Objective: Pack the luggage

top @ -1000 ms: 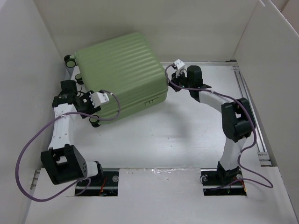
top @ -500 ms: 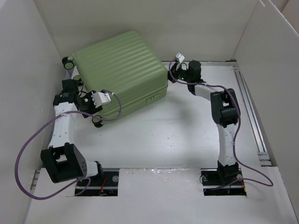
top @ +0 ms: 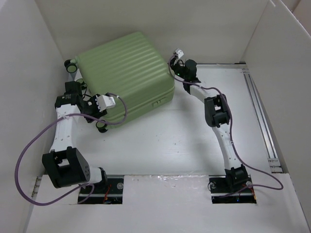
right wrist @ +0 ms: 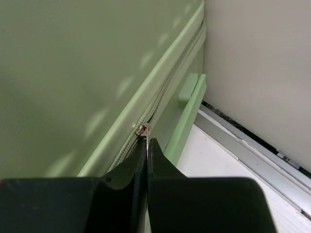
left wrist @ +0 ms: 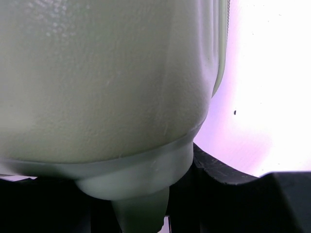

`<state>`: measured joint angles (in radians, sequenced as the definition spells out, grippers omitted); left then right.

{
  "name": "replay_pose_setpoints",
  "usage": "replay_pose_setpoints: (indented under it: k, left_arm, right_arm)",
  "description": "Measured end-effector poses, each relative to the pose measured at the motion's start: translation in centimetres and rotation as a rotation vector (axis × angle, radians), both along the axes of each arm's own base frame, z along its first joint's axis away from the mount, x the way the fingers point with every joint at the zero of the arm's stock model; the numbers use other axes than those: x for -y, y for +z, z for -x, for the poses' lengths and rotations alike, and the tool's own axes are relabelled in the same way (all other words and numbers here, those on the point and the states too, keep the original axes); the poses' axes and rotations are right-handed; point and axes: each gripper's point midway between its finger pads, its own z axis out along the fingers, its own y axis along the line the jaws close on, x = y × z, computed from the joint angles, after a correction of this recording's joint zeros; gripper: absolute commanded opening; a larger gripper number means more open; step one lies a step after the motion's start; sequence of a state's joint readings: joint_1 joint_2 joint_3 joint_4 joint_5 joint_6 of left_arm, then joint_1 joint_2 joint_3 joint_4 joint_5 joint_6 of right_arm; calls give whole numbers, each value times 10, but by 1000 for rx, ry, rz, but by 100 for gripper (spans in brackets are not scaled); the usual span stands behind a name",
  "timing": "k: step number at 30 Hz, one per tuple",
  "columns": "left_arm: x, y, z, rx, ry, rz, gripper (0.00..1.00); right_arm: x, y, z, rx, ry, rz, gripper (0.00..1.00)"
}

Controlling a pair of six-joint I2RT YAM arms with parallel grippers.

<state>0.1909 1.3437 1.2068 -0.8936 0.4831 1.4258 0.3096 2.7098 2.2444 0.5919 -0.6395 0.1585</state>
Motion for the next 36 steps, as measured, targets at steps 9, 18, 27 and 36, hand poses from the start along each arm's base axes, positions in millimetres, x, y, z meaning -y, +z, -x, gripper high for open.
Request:
replay_pose_setpoints:
  k: [9,18,27,36]
  left_arm:
    - [3,9,2,-34,132,76,100]
    - [-19,110,-4,88,541,290,100]
    - [-4,185,-5,391,611,458,100]
    - [-74,125,-62,338,926,362,100]
  right_arm:
    - [0,-11,27,-7,-43,-34,0]
    - [-6,-6,114,-60,-43,-17,0]
    - [-53,-9,319,-148,132,14,0]
    - [-101,-12,461,-172,387,47,0]
